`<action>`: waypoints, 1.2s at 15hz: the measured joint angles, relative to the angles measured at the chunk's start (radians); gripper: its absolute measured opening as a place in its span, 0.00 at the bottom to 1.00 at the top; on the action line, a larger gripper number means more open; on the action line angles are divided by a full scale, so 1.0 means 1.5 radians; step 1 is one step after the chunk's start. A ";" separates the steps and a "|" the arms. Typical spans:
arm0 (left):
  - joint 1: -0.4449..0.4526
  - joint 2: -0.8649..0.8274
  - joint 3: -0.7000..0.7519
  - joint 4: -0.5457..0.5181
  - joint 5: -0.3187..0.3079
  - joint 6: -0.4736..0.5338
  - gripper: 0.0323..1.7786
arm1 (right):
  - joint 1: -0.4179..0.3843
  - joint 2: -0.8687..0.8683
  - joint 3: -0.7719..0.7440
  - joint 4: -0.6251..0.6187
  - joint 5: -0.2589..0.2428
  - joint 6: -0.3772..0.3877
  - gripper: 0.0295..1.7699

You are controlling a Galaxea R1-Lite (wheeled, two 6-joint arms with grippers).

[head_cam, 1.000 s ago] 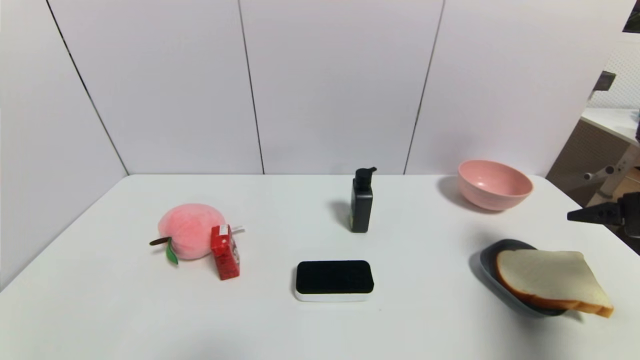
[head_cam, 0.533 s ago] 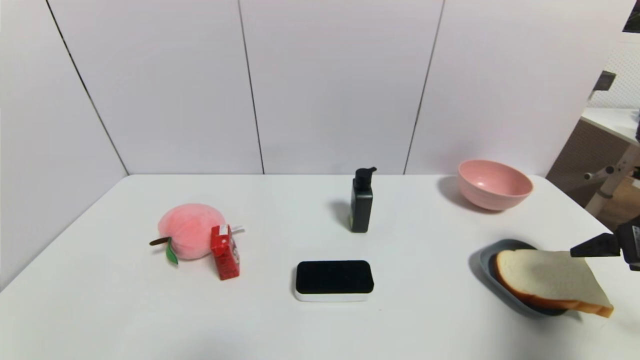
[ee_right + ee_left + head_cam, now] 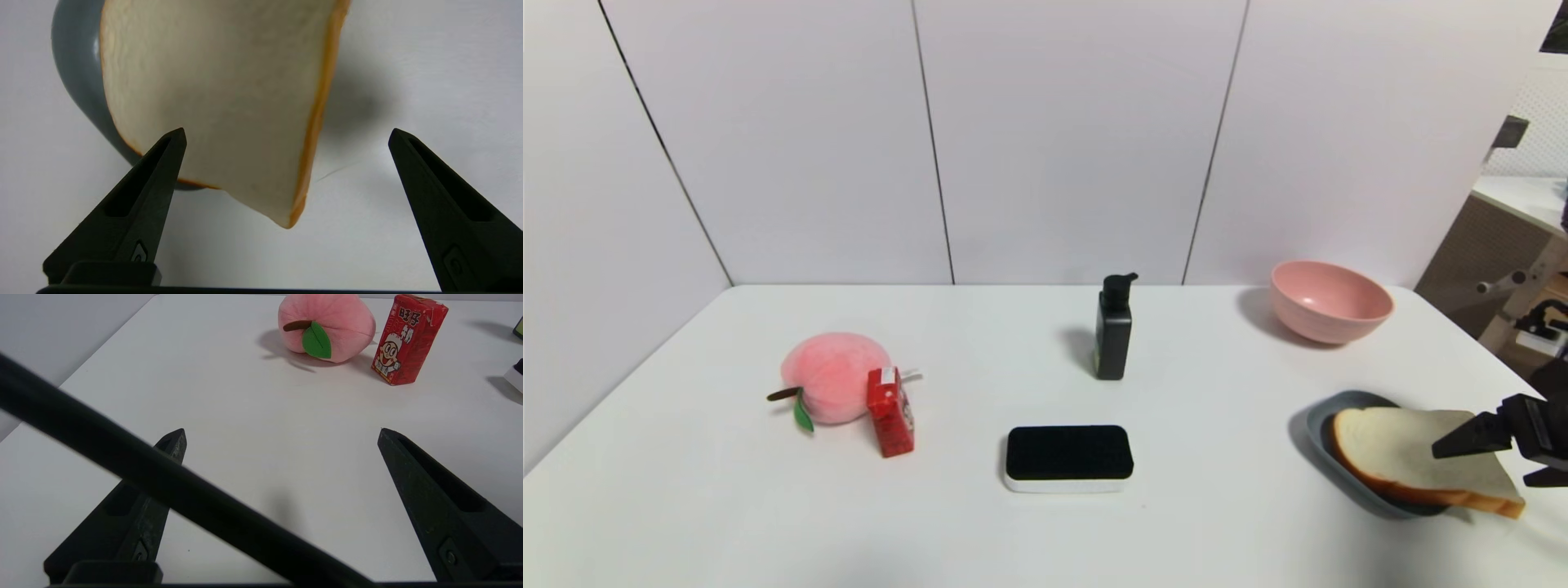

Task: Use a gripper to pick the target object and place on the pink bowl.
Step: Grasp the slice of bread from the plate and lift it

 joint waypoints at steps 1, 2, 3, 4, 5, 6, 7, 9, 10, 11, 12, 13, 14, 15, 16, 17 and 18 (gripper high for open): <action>0.000 0.000 0.000 0.000 0.000 0.000 0.95 | 0.000 0.005 -0.002 0.001 0.011 -0.002 0.97; 0.000 0.000 0.000 0.000 0.000 0.000 0.95 | 0.001 0.009 -0.002 0.002 0.020 -0.003 0.97; 0.000 0.000 0.000 0.000 0.000 0.000 0.95 | 0.003 0.013 -0.003 0.002 0.027 -0.003 0.97; 0.000 0.000 0.000 0.000 0.000 0.001 0.95 | 0.004 0.017 -0.006 0.002 0.032 -0.003 0.97; 0.000 0.000 0.000 0.000 0.000 0.000 0.95 | 0.005 0.021 -0.010 0.002 0.033 -0.003 0.97; 0.000 0.000 0.000 0.000 0.000 0.000 0.95 | 0.006 0.026 -0.016 0.002 0.033 -0.003 0.97; 0.000 0.000 0.000 0.000 0.000 0.000 0.95 | 0.006 0.030 -0.021 0.002 0.033 -0.003 0.97; 0.000 0.000 0.000 0.000 0.000 0.000 0.95 | 0.006 0.041 -0.027 0.002 0.033 -0.003 0.97; 0.000 0.000 0.000 0.000 0.000 0.000 0.95 | 0.006 0.045 -0.029 0.002 0.033 -0.004 0.92; 0.000 0.000 0.000 0.000 0.000 0.000 0.95 | 0.006 0.050 -0.032 0.002 0.033 -0.005 0.81; 0.000 0.000 0.000 0.000 0.000 0.001 0.95 | 0.006 0.054 -0.034 0.002 0.033 -0.006 0.73; 0.000 0.000 0.000 0.000 0.000 0.000 0.95 | 0.006 0.057 -0.034 0.002 0.033 -0.006 0.64; 0.000 0.000 0.000 0.000 0.000 0.000 0.95 | 0.006 0.059 -0.035 0.003 0.033 -0.006 0.57; 0.000 0.000 0.000 0.000 0.000 0.001 0.95 | 0.007 0.061 -0.035 0.003 0.033 -0.006 0.51; 0.000 0.000 0.000 0.000 0.000 0.001 0.95 | 0.008 0.062 -0.035 0.003 0.033 -0.006 0.46; 0.000 0.000 0.000 0.000 0.000 0.000 0.95 | 0.009 0.063 -0.034 0.003 0.034 -0.007 0.42; 0.000 0.000 0.000 0.000 0.000 0.000 0.95 | 0.009 0.062 -0.034 0.004 0.034 -0.009 0.36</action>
